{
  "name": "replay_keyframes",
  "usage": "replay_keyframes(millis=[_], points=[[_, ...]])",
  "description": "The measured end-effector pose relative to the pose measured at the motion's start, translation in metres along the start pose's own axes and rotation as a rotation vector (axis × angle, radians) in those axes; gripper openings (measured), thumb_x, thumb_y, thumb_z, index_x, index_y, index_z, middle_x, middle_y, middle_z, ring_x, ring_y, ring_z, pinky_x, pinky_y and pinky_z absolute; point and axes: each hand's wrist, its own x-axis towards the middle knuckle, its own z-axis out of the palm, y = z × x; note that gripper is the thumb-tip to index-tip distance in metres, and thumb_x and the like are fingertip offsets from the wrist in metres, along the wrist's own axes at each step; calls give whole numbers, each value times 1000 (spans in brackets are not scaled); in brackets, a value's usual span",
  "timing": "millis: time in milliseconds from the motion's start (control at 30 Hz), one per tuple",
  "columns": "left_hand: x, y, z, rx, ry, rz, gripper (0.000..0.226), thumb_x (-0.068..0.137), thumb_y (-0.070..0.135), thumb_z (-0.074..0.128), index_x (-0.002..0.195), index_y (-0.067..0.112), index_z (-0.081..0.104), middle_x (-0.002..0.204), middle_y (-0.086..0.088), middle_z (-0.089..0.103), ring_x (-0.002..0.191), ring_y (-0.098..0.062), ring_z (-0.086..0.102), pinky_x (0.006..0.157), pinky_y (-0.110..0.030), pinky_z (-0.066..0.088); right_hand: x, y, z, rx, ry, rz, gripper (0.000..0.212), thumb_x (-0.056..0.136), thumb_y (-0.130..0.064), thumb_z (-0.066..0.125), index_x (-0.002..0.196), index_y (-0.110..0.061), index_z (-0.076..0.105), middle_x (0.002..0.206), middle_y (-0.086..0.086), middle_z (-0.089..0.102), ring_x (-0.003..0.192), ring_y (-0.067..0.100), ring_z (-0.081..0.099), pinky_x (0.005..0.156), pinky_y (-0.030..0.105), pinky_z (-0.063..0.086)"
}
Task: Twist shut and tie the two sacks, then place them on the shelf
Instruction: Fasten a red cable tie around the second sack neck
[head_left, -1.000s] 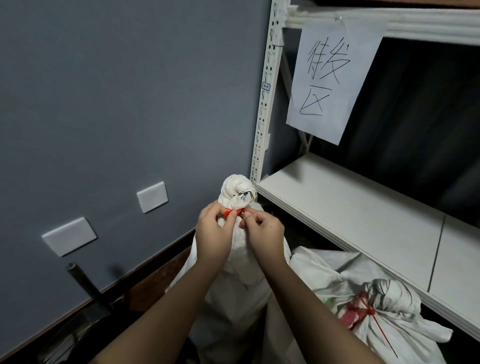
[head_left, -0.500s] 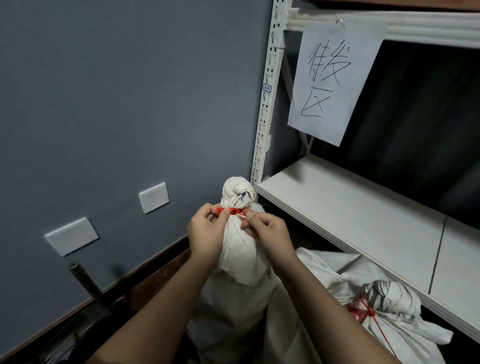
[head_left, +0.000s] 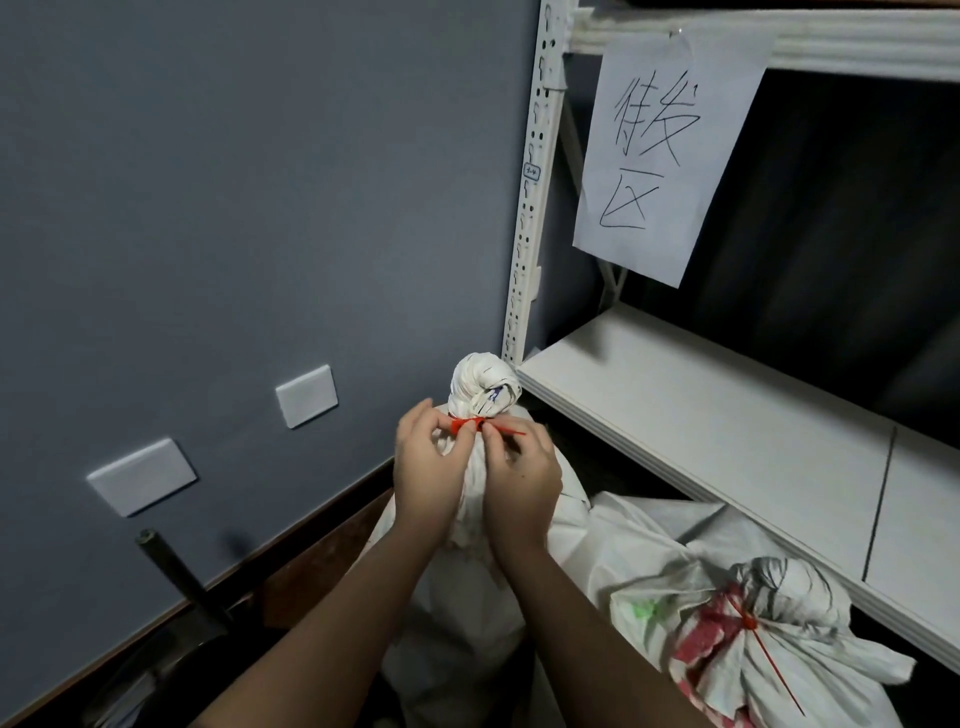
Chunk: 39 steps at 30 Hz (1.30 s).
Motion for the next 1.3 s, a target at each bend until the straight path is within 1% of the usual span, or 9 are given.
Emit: replay_keyframes(millis=[133, 267, 400, 600, 767, 967, 1100, 1200, 1300], points=[[1, 0, 4, -50, -52, -9, 21, 88, 20, 63, 72, 19, 49, 78, -1, 60, 71, -7, 52, 65, -19, 39, 1, -2, 1, -65, 22, 25, 9, 87, -16, 64, 89, -12, 72, 89, -1, 72, 83, 12, 63, 73, 17, 41], [3, -1, 4, 34, -64, 18, 24, 87, 21, 63, 69, 17, 48, 72, 0, 53, 62, -6, 44, 56, -13, 35, 3, -5, 2, -105, 27, 54, 11, 89, -16, 62, 90, -9, 70, 89, 2, 72, 82, 19, 64, 65, 14, 32], [4, -1, 0, 4, -33, 25, 23, 84, 19, 67, 69, 9, 53, 68, -2, 55, 60, -9, 46, 60, -25, 38, 4, -5, -1, -98, -13, 52, 11, 90, -16, 61, 92, -7, 68, 90, 5, 71, 83, 22, 64, 65, 16, 32], [7, -1, -6, -60, -62, 10, 27, 82, 20, 70, 71, 1, 54, 67, -12, 63, 62, -9, 52, 62, -27, 43, 7, -7, -10, -53, -54, 75, 12, 90, -19, 62, 90, -8, 67, 88, 5, 72, 82, 22, 67, 73, 30, 46], [-1, 5, -5, -55, -9, 34, 28, 83, 17, 71, 69, 0, 53, 58, 4, 57, 53, 4, 48, 55, -12, 39, 9, -10, -19, -47, -91, 73, 14, 91, -21, 61, 90, -9, 67, 85, 2, 72, 78, 14, 62, 65, 18, 34], [0, 3, 1, -32, 4, -11, 30, 83, 22, 69, 71, 2, 51, 57, 6, 53, 55, -6, 45, 57, -25, 39, 9, -8, -17, -109, -111, 46, 16, 93, -23, 58, 93, -8, 65, 89, 4, 71, 82, 21, 63, 66, 21, 34], [0, 3, 3, -12, -17, -63, 25, 83, 25, 68, 74, 6, 53, 61, 2, 56, 57, -11, 46, 61, -29, 40, 2, -5, -12, -47, -53, 43, 4, 88, -18, 65, 88, -16, 68, 89, -5, 68, 80, 7, 60, 67, 6, 38], [-3, 6, 2, -18, -37, -47, 21, 84, 22, 66, 78, 5, 54, 68, -5, 59, 60, -10, 48, 61, -27, 40, 1, -1, -6, -48, -23, 26, 4, 85, -15, 67, 86, -15, 71, 88, -2, 69, 80, 10, 61, 71, 16, 45], [-2, 5, 1, -13, -25, -23, 23, 86, 17, 64, 72, 7, 49, 69, -9, 56, 61, -10, 45, 60, -25, 38, 4, -2, -5, -144, -35, -56, 6, 85, -16, 66, 86, -14, 72, 86, -2, 71, 78, 15, 64, 69, 22, 42]])
